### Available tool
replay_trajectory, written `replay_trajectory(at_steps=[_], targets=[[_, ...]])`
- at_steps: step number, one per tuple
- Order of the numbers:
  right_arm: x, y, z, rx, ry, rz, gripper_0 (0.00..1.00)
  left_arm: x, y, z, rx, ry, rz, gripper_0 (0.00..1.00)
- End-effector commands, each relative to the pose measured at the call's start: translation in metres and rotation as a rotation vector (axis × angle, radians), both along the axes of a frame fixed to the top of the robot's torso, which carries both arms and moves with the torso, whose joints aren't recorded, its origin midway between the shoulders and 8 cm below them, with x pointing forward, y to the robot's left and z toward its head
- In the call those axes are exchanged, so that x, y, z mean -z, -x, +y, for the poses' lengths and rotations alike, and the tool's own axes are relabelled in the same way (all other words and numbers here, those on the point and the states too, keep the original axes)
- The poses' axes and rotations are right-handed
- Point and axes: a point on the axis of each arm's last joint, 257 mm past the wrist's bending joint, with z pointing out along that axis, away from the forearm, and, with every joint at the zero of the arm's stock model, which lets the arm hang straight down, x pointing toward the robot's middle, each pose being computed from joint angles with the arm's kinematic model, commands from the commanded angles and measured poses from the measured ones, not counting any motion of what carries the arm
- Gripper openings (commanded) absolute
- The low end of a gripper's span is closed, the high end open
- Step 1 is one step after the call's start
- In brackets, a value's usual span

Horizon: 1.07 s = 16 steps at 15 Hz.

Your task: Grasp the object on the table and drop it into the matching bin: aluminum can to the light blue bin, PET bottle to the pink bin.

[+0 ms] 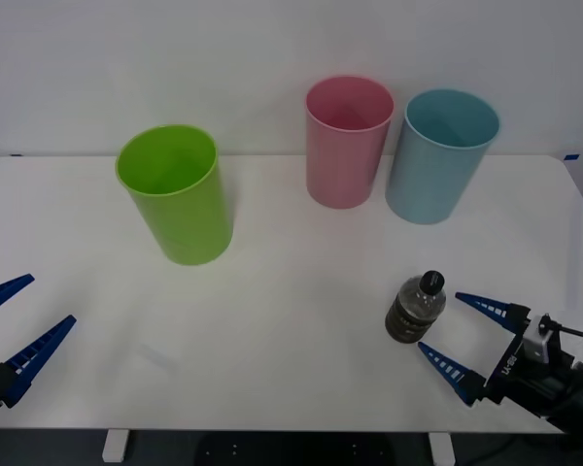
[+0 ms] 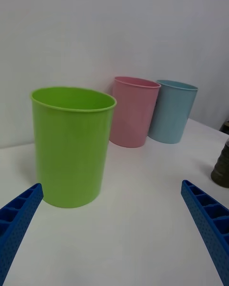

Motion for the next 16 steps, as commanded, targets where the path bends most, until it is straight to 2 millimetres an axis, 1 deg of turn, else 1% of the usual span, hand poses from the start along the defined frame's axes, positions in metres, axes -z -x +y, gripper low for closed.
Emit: replay_trajectory(at_steps=[1, 5, 9, 14, 16], targets=[[0.005, -0.007, 0.01, 0.005, 0.011, 0.004, 1.0, 0.0, 0.0, 0.0, 0.0, 0.0, 0.0, 1.0], [0.01, -0.021, 0.027, 0.015, 0.023, 0.007, 1.0, 0.0, 0.0, 0.0, 0.0, 0.0, 0.0, 1.0], [0.009, -0.03, 0.041, 0.02, 0.02, -0.001, 1.0, 0.0, 0.0, 0.0, 0.0, 0.0, 0.0, 1.0], [0.009, -0.035, 0.05, 0.026, 0.016, -0.003, 1.0, 0.0, 0.0, 0.0, 0.0, 0.0, 0.0, 1.0], [0.01, -0.036, 0.049, 0.031, 0.018, -0.003, 1.0, 0.0, 0.0, 0.0, 0.0, 0.0, 0.0, 1.0]])
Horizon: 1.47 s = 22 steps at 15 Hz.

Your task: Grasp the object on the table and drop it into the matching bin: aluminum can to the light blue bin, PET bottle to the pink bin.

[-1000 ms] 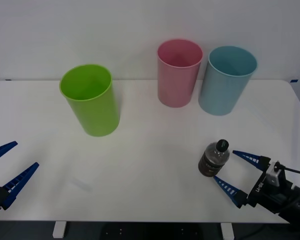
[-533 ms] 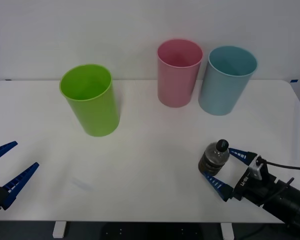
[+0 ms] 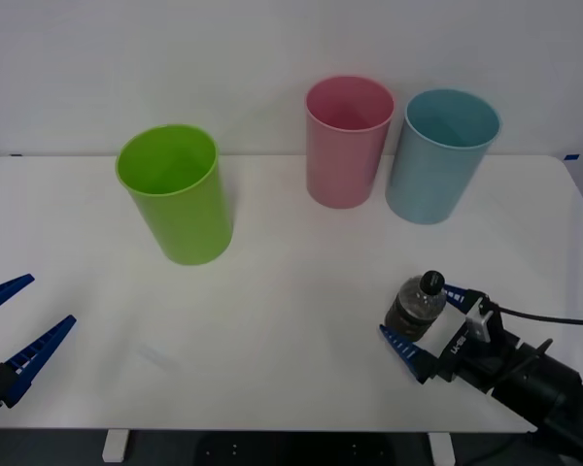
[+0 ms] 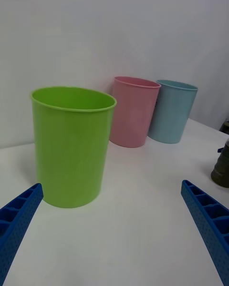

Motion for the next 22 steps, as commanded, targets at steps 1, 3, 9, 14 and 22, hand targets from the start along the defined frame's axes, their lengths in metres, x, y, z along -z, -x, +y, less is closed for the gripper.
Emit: replay_trajectory(at_steps=[1, 3, 9, 14, 22], targets=[[0.001, -0.001, 0.0, 0.005, 0.003, 0.0, 1.0, 0.0, 0.0, 0.0, 0.0, 0.0, 0.0, 1.0], [0.001, -0.002, 0.001, 0.002, 0.012, -0.003, 0.5, 0.0, 0.0, 0.0, 0.0, 0.0, 0.0, 1.0], [0.0, -0.005, -0.001, 0.011, 0.011, -0.001, 0.0, 0.0, 0.0, 0.0, 0.0, 0.0, 0.0, 1.0], [-0.006, -0.008, -0.002, 0.017, -0.006, -0.006, 0.0, 0.0, 0.0, 0.0, 0.0, 0.0, 0.0, 1.0], [-0.046, -0.015, 0.001, 0.014, -0.11, -0.004, 0.0, 0.0, 0.0, 0.0, 0.0, 0.0, 0.0, 1.0]])
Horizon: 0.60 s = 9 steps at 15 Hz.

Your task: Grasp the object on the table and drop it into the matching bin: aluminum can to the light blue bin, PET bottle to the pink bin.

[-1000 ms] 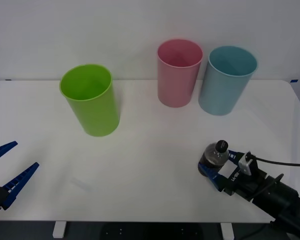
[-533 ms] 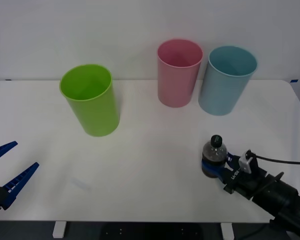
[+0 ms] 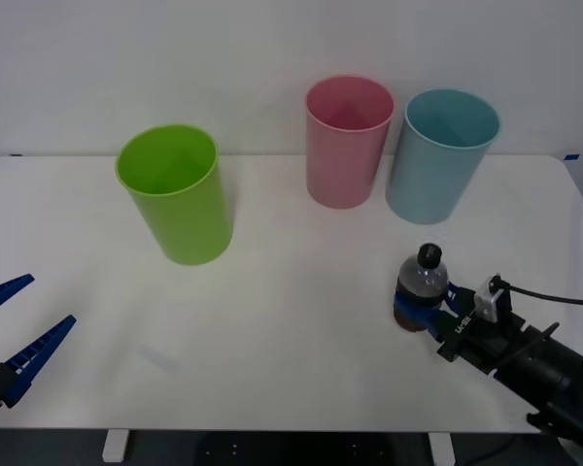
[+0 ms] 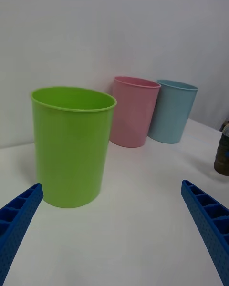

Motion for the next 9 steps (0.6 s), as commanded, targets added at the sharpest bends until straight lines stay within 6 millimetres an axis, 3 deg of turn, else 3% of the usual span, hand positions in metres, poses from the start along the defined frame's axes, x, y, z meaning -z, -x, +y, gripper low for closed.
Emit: replay_trajectory(at_steps=[1, 9], targets=[[-0.017, -0.001, 0.004, -0.01, -0.06, 0.018, 0.0, 0.0, 0.0, 0.0, 0.0, 0.0, 0.0, 1.0], [-0.094, -0.007, 0.012, -0.04, -0.181, 0.01, 0.0, 0.0, 0.0, 0.0, 0.0, 0.0, 0.0, 1.0]])
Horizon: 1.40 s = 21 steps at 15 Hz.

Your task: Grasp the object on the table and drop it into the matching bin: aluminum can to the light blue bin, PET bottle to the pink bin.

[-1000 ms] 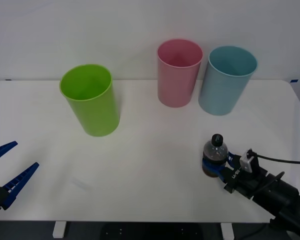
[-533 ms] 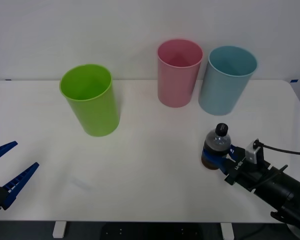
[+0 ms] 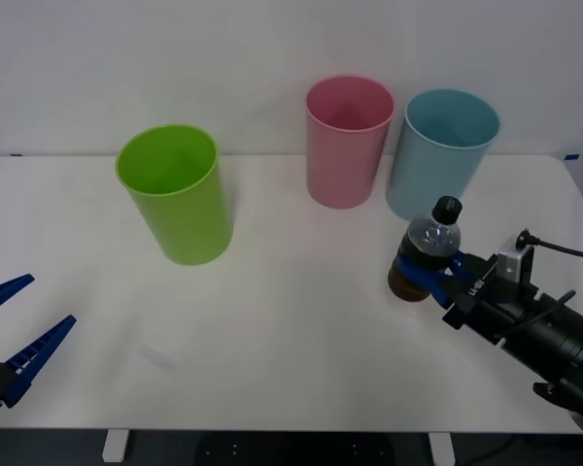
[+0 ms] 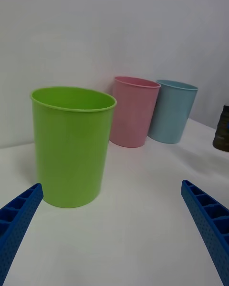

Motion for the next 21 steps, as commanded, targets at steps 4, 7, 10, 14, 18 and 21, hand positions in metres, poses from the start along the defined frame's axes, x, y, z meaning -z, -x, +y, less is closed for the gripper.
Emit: replay_trajectory(at_steps=[4, 7, 10, 14, 18, 21], targets=[[-0.057, 0.0, 0.002, -0.031, -0.079, -0.011, 0.0, 0.0, 0.0, 0.0, 0.0, 0.0, 0.0, 1.0], [-0.087, -0.005, 0.002, -0.051, -0.122, -0.028, 0.0, 0.0, 0.0, 0.0, 0.0, 0.0, 0.0, 1.0], [-0.117, -0.013, 0.008, -0.084, -0.159, -0.039, 0.0, 0.0, 0.0, 0.0, 0.0, 0.0, 0.0, 1.0], [-0.153, -0.024, 0.015, -0.123, -0.188, -0.054, 0.0, 0.0, 0.0, 0.0, 0.0, 0.0, 0.0, 1.0], [-0.176, -0.043, 0.02, -0.11, -0.135, -0.102, 0.0, 0.0, 0.0, 0.0, 0.0, 0.0, 0.0, 1.0], [-0.185, -0.068, 0.023, -0.092, -0.078, -0.134, 0.0, 0.0, 0.0, 0.0, 0.0, 0.0, 0.0, 1.0]])
